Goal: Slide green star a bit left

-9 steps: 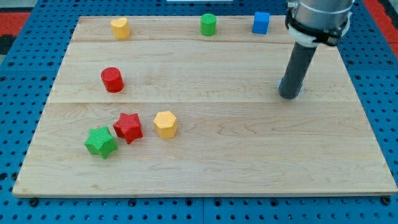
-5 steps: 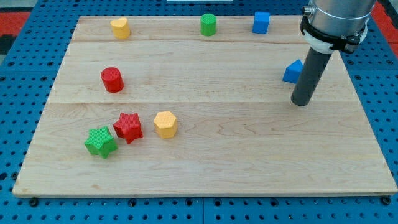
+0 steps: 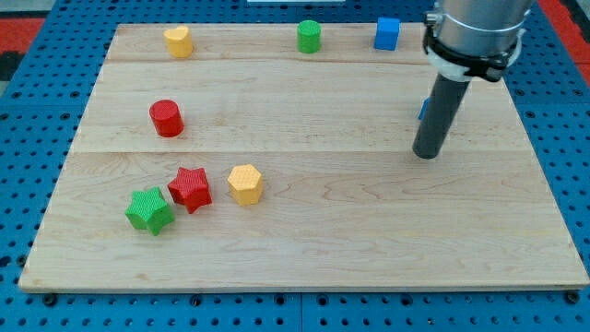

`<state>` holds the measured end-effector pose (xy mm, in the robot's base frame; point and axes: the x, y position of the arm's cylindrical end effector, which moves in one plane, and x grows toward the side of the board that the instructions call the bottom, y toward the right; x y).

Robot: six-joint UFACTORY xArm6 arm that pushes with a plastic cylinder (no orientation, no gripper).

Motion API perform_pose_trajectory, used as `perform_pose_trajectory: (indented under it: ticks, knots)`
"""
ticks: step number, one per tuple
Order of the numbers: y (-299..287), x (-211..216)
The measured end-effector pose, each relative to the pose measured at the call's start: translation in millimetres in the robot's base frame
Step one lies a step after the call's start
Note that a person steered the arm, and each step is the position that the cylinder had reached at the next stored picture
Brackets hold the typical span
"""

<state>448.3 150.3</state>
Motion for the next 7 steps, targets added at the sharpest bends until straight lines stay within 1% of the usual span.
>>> perform_pose_trajectory:
  ticks: [1,2,3,4,5,6,7]
  knots:
    - [-19.5,0.0]
    - [-65.4,1.6]
    - [-120.9,17.7]
    - [-155.8,45.0]
    - [-159.5,56.4]
    - [-199.1,84.6]
    - [-243.2,97.4]
